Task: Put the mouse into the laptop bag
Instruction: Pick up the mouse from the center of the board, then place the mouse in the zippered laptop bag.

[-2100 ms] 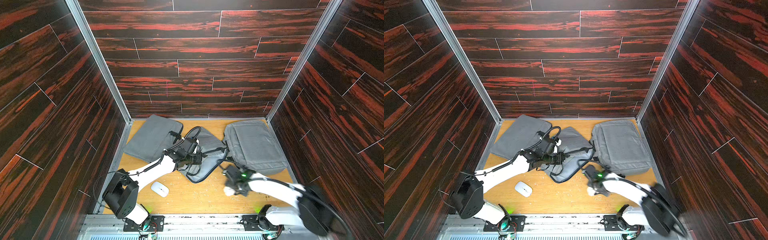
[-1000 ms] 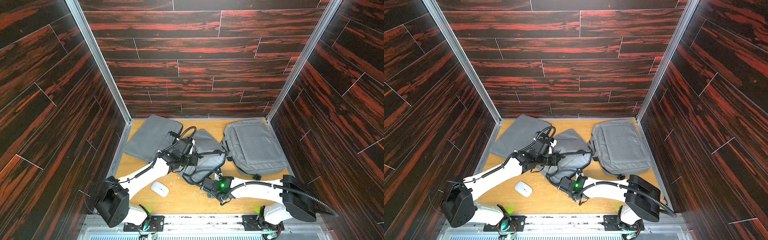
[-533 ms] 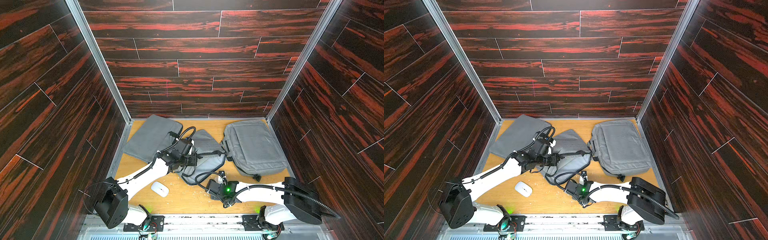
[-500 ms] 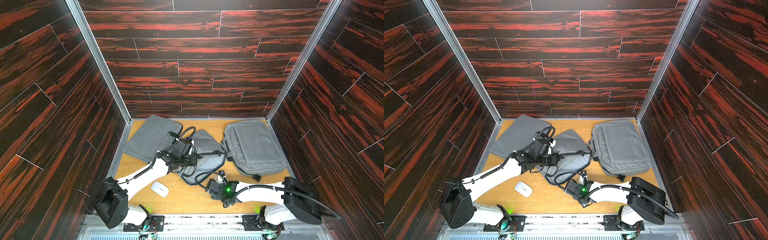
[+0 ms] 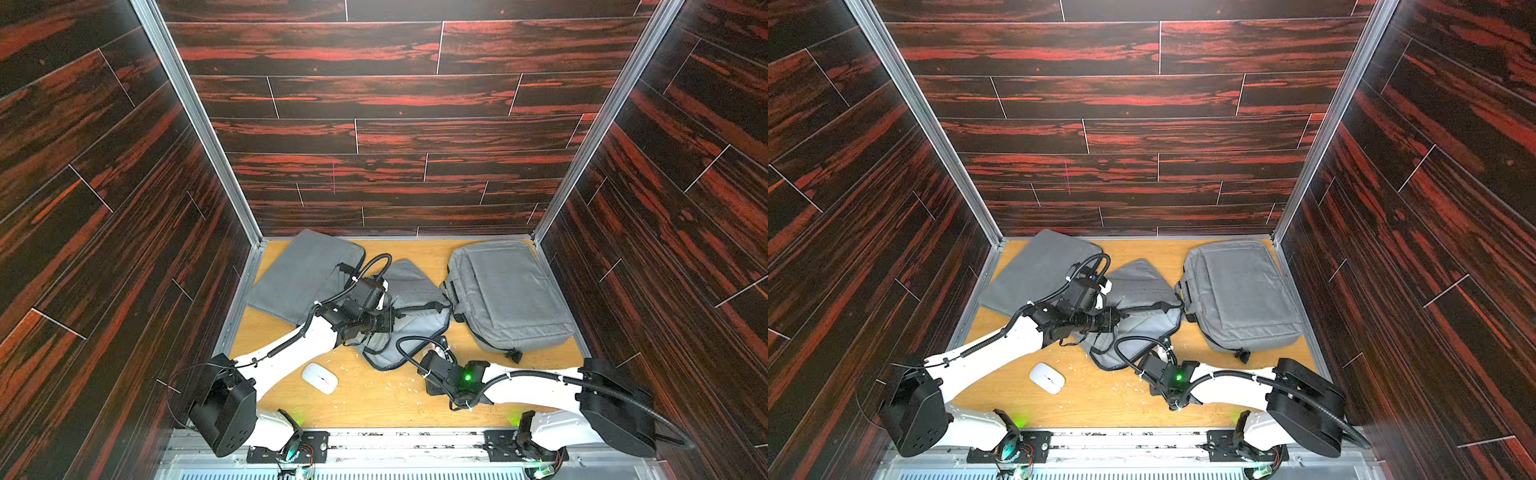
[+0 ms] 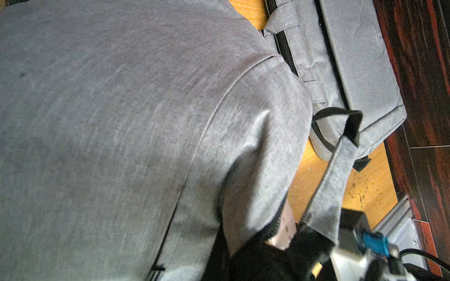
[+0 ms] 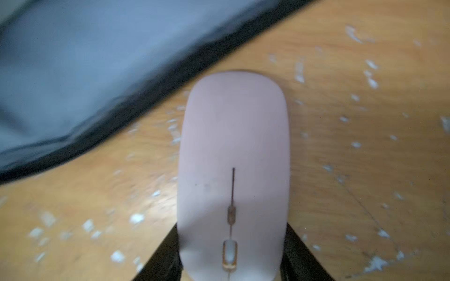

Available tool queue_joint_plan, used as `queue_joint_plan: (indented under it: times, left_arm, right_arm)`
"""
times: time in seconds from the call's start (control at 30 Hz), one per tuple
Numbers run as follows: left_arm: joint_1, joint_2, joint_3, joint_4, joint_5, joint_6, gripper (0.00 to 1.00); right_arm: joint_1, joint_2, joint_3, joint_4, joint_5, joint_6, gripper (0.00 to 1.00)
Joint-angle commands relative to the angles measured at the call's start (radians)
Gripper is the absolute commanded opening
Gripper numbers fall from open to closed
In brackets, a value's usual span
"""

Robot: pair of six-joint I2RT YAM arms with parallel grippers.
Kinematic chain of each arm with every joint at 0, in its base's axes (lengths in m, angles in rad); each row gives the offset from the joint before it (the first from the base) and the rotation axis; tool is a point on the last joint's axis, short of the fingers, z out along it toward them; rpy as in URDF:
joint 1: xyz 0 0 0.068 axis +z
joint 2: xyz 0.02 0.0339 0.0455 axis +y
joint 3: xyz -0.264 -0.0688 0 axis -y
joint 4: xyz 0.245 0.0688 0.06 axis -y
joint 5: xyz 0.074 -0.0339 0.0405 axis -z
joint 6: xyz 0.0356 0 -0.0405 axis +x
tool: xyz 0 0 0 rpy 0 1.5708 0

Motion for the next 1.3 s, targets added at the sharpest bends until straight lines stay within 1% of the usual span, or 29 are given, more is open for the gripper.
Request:
queue_joint_plan:
  times: [0.0,0.23,0.37,0.5,0.63,0.73,0.77,0.8,0.83,0.87,0.9,1.0,1.13,1.27]
  left_arm:
    - [0.015,-0.005,0.017,-0.002,-0.017,-0.021,0.00]
    - [0.013,0.005,0.021,0.005,0.012,-0.035,0.00]
    - [0.014,0.006,0.021,0.012,0.035,-0.050,0.00]
    - [0.014,0.003,0.015,0.030,0.071,-0.075,0.00]
    - [0.014,0.002,0.010,0.051,0.095,-0.096,0.00]
    - [0.013,0.008,0.012,0.061,0.107,-0.105,0.00]
    - [0.013,0.013,0.013,0.061,0.109,-0.106,0.00]
    - [0.013,0.018,0.015,0.063,0.112,-0.107,0.00]
    - [0.014,0.023,0.019,0.063,0.114,-0.107,0.00]
    - [0.014,0.026,0.020,0.064,0.116,-0.108,0.00]
    - [0.013,0.033,0.024,0.064,0.117,-0.107,0.00]
    - [0.013,0.038,0.027,0.066,0.120,-0.107,0.00]
    - [0.014,0.039,0.028,0.059,0.113,-0.103,0.00]
    - [0.013,0.040,0.024,0.055,0.100,-0.095,0.00]
  right_arm:
    - [-0.002,-0.037,0.044,0.023,-0.021,-0.110,0.41]
    - [-0.003,-0.015,0.113,0.074,-0.048,-0.254,0.40]
    - [-0.016,0.042,0.168,0.103,-0.050,-0.340,0.41]
    - [-0.042,0.110,0.205,0.180,-0.095,-0.424,0.43]
    - [-0.078,0.174,0.234,0.232,-0.145,-0.460,0.43]
    - [-0.085,0.202,0.244,0.280,-0.176,-0.478,0.43]
    - [-0.087,0.211,0.251,0.292,-0.185,-0.481,0.46]
    - [-0.087,0.220,0.260,0.307,-0.198,-0.485,0.51]
    - [-0.086,0.231,0.268,0.324,-0.210,-0.487,0.59]
    - [-0.086,0.240,0.273,0.340,-0.220,-0.487,0.65]
    - [-0.087,0.249,0.279,0.354,-0.226,-0.486,0.69]
    - [-0.086,0.269,0.276,0.388,-0.230,-0.471,0.76]
    - [-0.089,0.258,0.235,0.405,-0.229,-0.441,0.78]
    - [-0.090,0.161,0.151,0.412,-0.235,-0.386,0.78]
